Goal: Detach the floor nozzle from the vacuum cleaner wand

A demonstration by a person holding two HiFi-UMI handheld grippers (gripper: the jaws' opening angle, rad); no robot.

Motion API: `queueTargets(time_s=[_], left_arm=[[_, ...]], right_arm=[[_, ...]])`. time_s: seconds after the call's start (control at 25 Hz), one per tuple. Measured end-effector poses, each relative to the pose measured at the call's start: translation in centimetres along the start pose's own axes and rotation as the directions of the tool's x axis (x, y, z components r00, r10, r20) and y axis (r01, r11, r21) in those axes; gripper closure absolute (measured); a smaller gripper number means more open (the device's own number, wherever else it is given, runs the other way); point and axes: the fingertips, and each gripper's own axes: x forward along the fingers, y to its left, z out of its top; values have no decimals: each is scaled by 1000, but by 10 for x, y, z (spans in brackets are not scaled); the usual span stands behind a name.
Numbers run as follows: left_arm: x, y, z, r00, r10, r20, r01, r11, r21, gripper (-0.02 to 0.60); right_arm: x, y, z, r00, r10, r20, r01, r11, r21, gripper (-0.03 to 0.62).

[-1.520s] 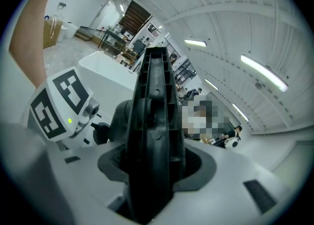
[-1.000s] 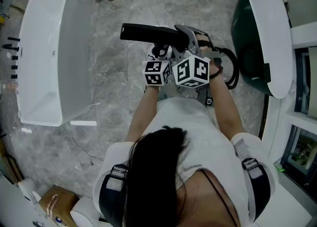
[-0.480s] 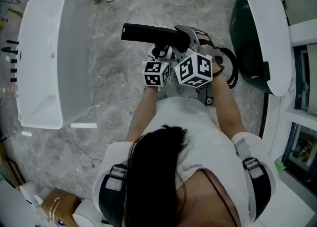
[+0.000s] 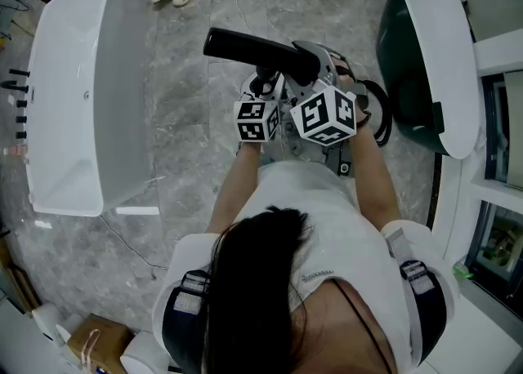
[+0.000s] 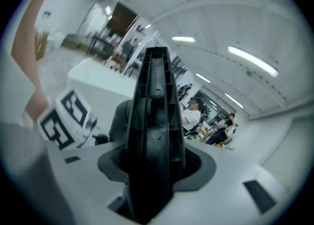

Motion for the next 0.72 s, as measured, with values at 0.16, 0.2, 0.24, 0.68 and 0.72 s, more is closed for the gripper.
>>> queueTargets(time_s=[0.16,0.2,0.24,0.68,0.72], left_arm=[[-1,13,-1,1000,-5,-22,5,1000,10,437],[-2,13,-2,1000,-3,-20,3,1000,8,437],[-3,13,-3,1000,3,-15,-3,1000,3,437],[-4,19,-4,1000,19,-2,-19,1000,-22,436],[-3,20,-3,1000,21,-1,-21,1000,-23,436]], right_arm=[[-24,-65,38,988,-115,104,104,989,106,384],[-29,-73,45,985,-131,111,121,988,93,384],[-34,-78,50,983,-140,121,129,987,93,384],[-41,-75,40,981,-135,137,105,973,206,384],[-41,-76,39,980,-136,143,100,968,230,384]])
